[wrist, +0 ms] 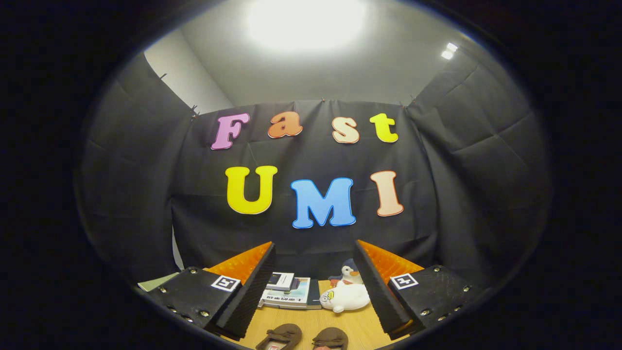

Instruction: Open the storage box then place both shoes into the box .Put the left shoe in first, then the right shoe, with the right side of both shoes facing outward in a uniform manner.

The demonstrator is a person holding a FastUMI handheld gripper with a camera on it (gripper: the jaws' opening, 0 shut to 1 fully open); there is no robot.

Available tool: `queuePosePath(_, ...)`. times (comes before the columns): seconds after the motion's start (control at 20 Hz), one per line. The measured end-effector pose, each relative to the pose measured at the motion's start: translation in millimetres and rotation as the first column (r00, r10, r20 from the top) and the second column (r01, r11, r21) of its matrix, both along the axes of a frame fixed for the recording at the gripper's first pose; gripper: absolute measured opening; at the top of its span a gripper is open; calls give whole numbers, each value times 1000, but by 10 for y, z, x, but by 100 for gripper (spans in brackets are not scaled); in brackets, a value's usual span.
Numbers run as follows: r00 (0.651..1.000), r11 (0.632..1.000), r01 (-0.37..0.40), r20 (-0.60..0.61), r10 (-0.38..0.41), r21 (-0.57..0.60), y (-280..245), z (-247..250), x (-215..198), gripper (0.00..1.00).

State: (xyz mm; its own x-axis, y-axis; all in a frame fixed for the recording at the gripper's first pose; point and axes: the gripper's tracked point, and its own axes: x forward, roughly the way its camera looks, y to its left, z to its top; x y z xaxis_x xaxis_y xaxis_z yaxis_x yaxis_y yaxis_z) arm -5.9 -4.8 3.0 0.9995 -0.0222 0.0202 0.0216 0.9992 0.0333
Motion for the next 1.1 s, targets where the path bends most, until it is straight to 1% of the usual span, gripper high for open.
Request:
queuePosePath(0.25, 1000, 1000, -22, -5, 22, 23, 115, -53, 4, 97)
queuePosePath(0.45, 997, 994, -68, -21, 70, 91, 287, -155, -3, 97)
queuePosePath(0.6, 991, 981, -109, -56, 120, 161, 461, -340, -12, 97)
queuePosePath(0.85, 970, 941, -154, -134, 202, 301, 779, -696, -46, 97)
queuePosePath(0.95, 959, 913, -162, -156, 235, 374, 896, -816, -46, 97)
queuePosePath(1.1, 942, 861, -151, -193, 274, 486, 1033, -1007, -56, 96)
